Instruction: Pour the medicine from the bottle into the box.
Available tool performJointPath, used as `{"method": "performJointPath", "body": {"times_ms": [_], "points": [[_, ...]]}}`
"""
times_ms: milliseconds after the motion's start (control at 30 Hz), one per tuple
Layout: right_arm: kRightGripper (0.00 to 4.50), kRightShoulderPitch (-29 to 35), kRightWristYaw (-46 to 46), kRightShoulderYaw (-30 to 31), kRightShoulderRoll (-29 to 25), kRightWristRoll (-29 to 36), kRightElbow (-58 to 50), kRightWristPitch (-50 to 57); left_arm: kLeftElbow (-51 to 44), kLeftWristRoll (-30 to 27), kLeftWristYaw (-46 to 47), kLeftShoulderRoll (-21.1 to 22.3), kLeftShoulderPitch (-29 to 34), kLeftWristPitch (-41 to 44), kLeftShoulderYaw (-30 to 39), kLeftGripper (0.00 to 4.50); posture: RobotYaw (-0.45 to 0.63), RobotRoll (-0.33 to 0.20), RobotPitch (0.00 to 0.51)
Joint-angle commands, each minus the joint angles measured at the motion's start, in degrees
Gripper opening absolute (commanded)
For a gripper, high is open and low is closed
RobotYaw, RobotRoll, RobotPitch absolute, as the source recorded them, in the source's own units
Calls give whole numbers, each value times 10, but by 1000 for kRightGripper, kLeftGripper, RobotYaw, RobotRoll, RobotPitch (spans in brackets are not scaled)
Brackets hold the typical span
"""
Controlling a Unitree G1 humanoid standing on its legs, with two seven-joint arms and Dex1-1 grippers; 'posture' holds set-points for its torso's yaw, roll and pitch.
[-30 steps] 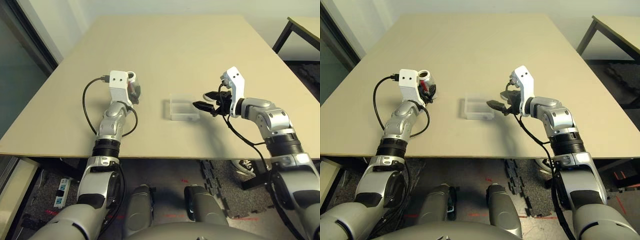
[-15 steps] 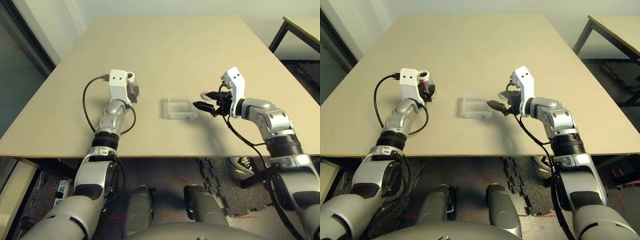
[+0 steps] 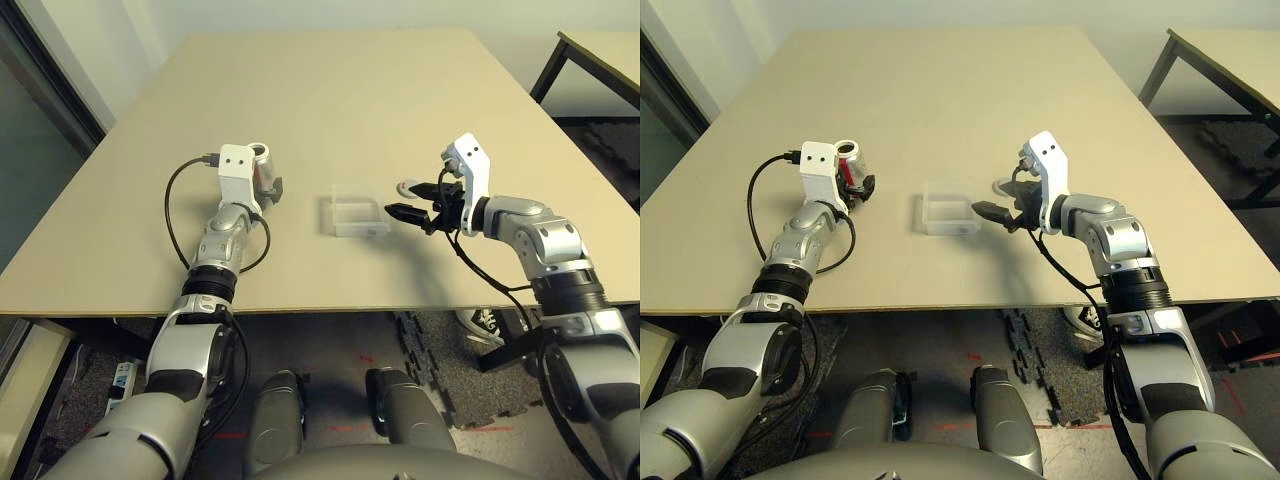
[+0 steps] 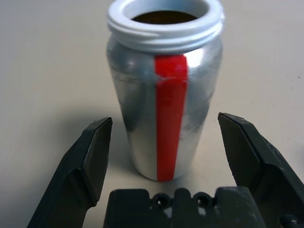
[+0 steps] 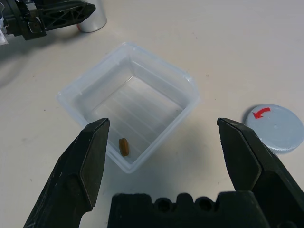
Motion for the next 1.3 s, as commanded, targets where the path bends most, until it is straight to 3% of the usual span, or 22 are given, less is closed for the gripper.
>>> {"method": "performJointPath", "body": {"times_ms": [33,133,300,433,567,833,1300], "points": [[4500,5,3,-4,-4,2,-16,8,-37,-6,-2,-7,24,17,-6,4477,-85,0,88],[4500,9,3,-6,-9,5,-28,14,-87,-8,-7,-13,48,42,-13,4477,-84,0,93],[4500,26,-15,-42,-18,28,-84,40,-329,-33,-37,-19,157,168,-42,4477,-60,0,104],[4500,32,-80,-110,2,50,-104,40,-518,-44,-62,16,254,238,-59,4477,-36,0,114],[4500,30,-159,-169,23,41,-72,-5,-600,-64,-60,45,312,296,-23,4477,-15,0,125],[4500,16,-193,-181,34,34,-11,-63,-531,-69,-35,62,276,271,44,4477,-4,0,135],[4500,-13,-343,-256,15,2,128,-203,-299,-59,-22,133,161,121,99,4477,-28,0,137]]}}
